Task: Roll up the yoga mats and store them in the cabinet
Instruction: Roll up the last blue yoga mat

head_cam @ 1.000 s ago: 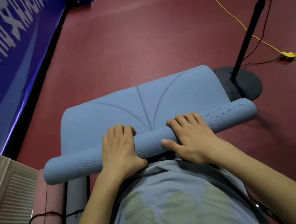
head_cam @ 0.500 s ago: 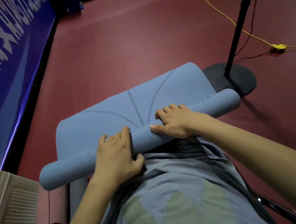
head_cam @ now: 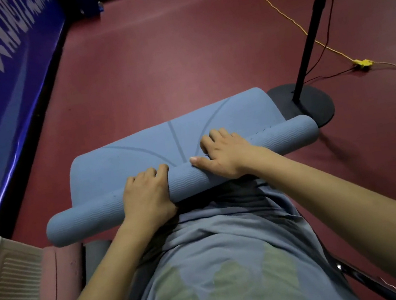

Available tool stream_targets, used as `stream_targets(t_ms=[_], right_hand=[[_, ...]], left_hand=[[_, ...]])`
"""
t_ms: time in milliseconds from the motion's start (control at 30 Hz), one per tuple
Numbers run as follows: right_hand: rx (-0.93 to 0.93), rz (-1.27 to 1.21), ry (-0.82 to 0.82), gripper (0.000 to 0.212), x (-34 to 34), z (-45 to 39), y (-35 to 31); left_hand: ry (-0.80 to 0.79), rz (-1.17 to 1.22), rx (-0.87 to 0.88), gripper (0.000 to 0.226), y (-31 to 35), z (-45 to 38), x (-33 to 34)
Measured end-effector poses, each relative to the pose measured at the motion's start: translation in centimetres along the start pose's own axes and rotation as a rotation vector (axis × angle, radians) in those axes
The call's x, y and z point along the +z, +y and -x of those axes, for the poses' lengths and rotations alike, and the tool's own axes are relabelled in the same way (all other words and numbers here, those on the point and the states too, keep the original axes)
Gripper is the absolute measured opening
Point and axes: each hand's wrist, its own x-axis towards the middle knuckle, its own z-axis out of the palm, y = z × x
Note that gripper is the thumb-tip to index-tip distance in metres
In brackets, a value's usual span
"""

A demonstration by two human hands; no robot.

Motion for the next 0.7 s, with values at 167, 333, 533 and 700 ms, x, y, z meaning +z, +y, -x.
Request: stream_targets(t_ms=[167, 333, 533, 700], right_hand=[[-0.033, 0.012, 0.023, 0.057, -0.9, 0.2, 1.5], [-0.122, 0.210, 0.047, 0.086, -1.4, 1.8, 2.2], [-0.066, 0.284, 0.136, 0.066, 0.1, 1.3, 1.8], [-0.067, 0.290, 0.124, 0.052, -0.9, 3.4, 0.7]], left_hand=[[-0.185, 0.045, 0.067, 0.064, 0.6, -2.8, -2.5], [-0.311, 0.125, 0.093, 0.071, 0.6, -4.8, -2.8], [-0.441, 0.182, 0.127, 0.068, 0.4, -6.4, -3.8], [-0.444, 0.236, 0.123, 0.062, 0.4, -3.8, -5.0]])
